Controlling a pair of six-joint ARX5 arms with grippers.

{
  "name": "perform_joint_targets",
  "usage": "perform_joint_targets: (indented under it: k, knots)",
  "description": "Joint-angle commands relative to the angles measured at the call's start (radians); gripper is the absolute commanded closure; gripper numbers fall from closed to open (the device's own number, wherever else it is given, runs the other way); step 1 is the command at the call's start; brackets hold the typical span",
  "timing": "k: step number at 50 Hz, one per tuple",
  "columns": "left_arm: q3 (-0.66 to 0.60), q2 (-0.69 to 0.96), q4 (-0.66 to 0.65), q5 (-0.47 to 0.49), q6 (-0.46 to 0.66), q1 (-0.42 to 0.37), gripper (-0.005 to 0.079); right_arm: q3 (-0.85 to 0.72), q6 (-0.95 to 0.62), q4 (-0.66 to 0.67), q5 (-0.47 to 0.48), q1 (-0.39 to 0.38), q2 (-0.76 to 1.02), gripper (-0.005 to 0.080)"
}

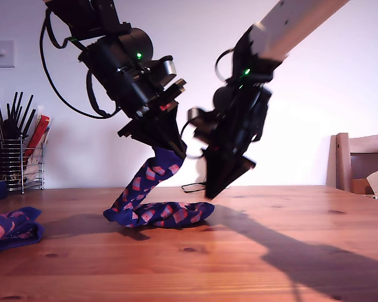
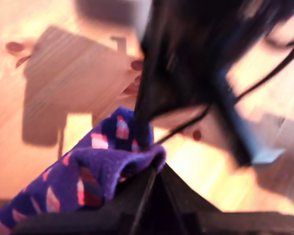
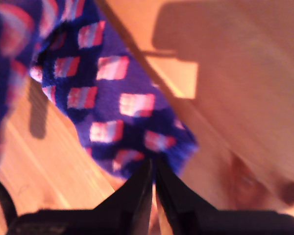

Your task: Fold the socks in front of you. After folding them, place them to the left side.

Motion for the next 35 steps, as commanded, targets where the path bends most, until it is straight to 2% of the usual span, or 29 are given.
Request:
perform_joint_targets:
  k: [1,9,35]
  knots:
    - [0.004,0.028,0.012,-0.012,0.004,-0.010,0.0762,-0.010,-0.003,-0.011,0.008,-0.021,-0.051,0.0763]
    - [0.004,0.037,0.033,-0.052,0.003,-0.029,0.0762,-0.010,-0.008,-0.035,0.052,-0.055,-0.055,0.0763]
    - [0.004,0.059,0.102,-0.257,0.005,-0.123,0.0762,-0.009,-0.030,-0.059,0.048,-0.130,-0.092,0.0763]
